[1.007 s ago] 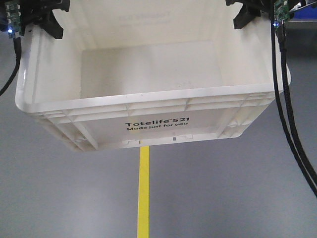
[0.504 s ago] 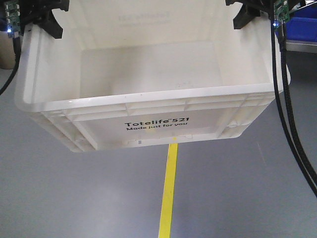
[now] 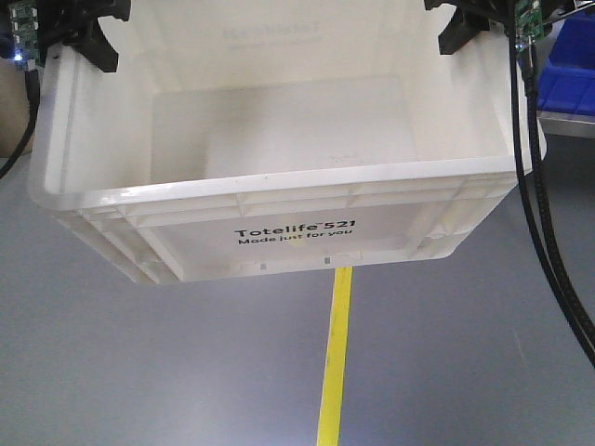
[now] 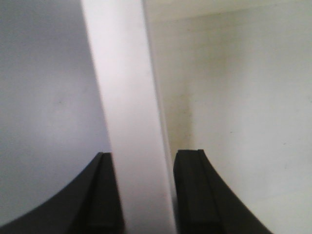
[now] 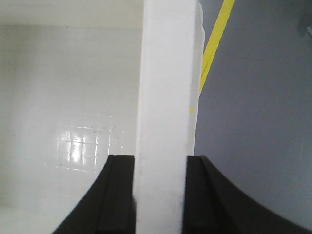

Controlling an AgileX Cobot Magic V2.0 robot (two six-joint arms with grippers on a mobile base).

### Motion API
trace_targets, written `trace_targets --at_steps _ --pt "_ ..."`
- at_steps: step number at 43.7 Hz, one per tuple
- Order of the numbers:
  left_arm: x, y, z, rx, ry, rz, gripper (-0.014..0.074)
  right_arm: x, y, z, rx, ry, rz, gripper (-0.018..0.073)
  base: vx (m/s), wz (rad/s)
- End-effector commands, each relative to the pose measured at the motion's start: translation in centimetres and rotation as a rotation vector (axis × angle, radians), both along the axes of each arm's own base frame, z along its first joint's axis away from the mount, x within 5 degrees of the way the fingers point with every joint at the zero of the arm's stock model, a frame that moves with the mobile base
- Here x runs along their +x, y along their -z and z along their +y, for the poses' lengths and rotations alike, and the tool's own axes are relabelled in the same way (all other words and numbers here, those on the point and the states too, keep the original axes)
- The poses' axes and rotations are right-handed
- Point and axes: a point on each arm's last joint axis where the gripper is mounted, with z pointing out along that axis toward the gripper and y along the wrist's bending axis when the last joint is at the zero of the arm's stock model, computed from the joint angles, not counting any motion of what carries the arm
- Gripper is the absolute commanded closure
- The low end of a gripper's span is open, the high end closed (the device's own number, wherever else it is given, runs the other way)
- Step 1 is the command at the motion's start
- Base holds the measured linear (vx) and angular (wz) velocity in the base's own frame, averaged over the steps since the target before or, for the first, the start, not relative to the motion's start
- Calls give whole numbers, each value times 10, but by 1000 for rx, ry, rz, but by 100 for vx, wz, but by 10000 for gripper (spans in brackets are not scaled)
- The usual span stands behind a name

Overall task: Place moving items into box and shelve
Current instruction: 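Hold the tote with both grippers while the base drives away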

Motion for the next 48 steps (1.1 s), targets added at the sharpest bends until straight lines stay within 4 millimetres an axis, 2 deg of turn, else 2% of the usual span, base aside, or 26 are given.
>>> trace_targets --at_steps 1,48 --pt "-8 -30 0 -55 4 -154 603 -34 -50 15 200 -132 -129 562 44 2" --pt "-8 -30 0 -56 4 -153 603 -34 -50 15 200 -132 -129 562 48 2"
